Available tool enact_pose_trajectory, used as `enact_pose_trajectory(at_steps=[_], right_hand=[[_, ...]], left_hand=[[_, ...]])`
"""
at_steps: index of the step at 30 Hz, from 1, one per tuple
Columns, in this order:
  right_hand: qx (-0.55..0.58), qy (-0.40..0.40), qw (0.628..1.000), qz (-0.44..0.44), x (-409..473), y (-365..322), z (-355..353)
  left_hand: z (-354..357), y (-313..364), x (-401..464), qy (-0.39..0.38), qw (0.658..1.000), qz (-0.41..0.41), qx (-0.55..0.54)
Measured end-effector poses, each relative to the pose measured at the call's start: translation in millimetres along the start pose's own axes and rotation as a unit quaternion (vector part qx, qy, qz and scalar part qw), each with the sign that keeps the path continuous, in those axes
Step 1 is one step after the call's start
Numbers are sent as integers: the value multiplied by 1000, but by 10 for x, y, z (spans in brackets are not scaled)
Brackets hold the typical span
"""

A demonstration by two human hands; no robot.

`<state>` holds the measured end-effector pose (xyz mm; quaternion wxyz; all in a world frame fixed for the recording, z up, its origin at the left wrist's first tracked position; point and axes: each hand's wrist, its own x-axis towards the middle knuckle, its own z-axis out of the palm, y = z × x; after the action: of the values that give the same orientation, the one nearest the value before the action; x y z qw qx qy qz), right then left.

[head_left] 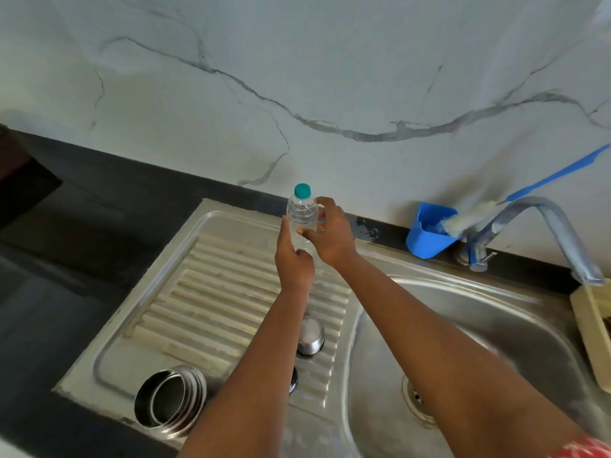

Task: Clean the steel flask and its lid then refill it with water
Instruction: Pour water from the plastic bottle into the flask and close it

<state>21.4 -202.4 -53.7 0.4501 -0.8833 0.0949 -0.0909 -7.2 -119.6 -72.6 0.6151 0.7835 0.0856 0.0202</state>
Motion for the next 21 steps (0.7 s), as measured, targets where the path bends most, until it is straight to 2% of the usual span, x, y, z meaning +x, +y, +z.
enact_pose_trajectory(at_steps=[6, 10, 16, 18, 21], right_hand=[[-5, -10, 1000, -9, 20, 95, 9], [-5, -16, 1000, 21, -13, 140, 10], [24, 28, 998, 59, -322, 89, -102], [33, 25, 998, 53, -516, 98, -141], [23, -30, 999, 22, -911, 139, -185]], left_hand=[[37, -26, 25, 8, 1000, -1, 17], [51, 20, 14, 24, 999, 1, 24], [-59, 162, -339, 60, 998, -1, -15], [-143, 203, -567, 50, 998, 19, -32], [-347, 184, -955, 7, 998, 50, -29]])
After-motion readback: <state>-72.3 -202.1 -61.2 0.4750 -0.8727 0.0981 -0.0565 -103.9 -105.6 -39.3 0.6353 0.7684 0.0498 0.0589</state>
